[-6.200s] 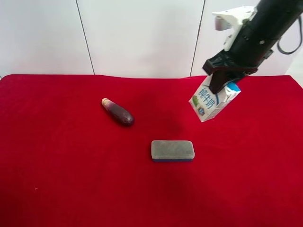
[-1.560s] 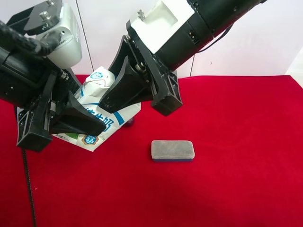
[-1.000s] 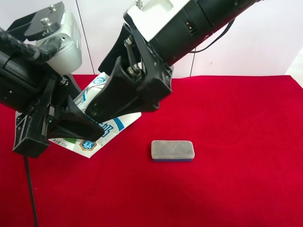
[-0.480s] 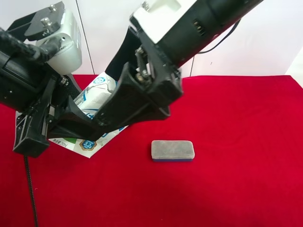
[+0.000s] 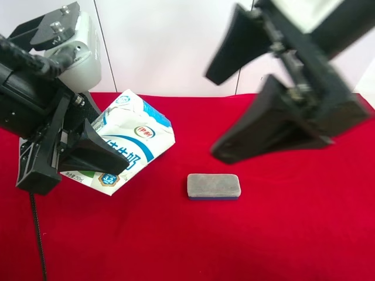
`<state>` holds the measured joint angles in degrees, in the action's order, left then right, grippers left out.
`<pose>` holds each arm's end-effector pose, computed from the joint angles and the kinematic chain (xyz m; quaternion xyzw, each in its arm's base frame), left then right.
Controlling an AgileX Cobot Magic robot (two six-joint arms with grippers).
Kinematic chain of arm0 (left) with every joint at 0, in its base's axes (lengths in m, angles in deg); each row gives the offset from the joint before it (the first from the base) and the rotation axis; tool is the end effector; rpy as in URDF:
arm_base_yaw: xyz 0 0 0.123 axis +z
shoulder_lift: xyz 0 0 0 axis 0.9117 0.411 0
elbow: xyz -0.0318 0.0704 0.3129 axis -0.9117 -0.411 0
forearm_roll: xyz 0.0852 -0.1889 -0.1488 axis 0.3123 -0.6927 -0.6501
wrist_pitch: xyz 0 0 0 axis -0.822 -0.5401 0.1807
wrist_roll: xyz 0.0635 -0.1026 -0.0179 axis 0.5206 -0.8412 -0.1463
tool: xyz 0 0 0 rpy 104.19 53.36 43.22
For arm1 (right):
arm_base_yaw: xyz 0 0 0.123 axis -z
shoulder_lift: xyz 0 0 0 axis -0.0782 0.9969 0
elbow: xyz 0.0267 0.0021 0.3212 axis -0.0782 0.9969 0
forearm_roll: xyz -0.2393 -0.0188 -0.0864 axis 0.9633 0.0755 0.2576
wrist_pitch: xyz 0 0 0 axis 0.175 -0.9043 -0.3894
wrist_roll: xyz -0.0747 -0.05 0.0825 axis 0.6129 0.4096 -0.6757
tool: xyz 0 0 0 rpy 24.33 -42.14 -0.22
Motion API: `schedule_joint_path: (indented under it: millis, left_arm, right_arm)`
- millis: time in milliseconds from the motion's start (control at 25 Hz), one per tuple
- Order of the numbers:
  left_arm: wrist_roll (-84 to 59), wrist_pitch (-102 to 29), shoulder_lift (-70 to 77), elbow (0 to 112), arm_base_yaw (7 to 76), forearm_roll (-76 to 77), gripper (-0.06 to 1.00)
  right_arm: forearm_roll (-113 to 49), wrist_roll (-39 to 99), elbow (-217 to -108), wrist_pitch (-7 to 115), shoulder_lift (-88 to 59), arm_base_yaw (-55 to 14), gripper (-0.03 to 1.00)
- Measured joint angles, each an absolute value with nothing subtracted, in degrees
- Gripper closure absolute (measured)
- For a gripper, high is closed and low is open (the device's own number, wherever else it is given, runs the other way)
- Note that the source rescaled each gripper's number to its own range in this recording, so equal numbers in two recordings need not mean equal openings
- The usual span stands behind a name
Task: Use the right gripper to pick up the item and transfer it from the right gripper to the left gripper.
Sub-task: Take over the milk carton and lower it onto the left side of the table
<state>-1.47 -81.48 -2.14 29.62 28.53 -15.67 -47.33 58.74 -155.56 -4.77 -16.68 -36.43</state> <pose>0.1584 -0.1768 0.3242 0.5283 0.7710 -0.2115 0.2858 0.1523 0.1919 0.3941 -0.6652 0.6757 0.1795 0.2622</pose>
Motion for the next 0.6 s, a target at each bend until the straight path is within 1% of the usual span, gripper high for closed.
schedule_joint_path:
  millis: [320, 440, 600]
  left_arm:
    - [-1.47, -81.48, -2.14, 29.62, 28.53, -15.67, 0.94]
    - [-1.53, -81.48, -2.14, 29.62, 28.53, -15.67, 0.94]
    - [-1.53, -81.48, -2.14, 29.62, 28.53, -15.67, 0.94]
  right_arm:
    - [-39.22, 40.08, -154.40, -6.00, -27.06, -36.43, -0.03]
    - [-35.97, 35.51, -149.45, -6.00, -34.41, -36.43, -0.03]
    - [-34.00, 31.06, -138.86, -6.24, -44.89, -36.43, -0.03]
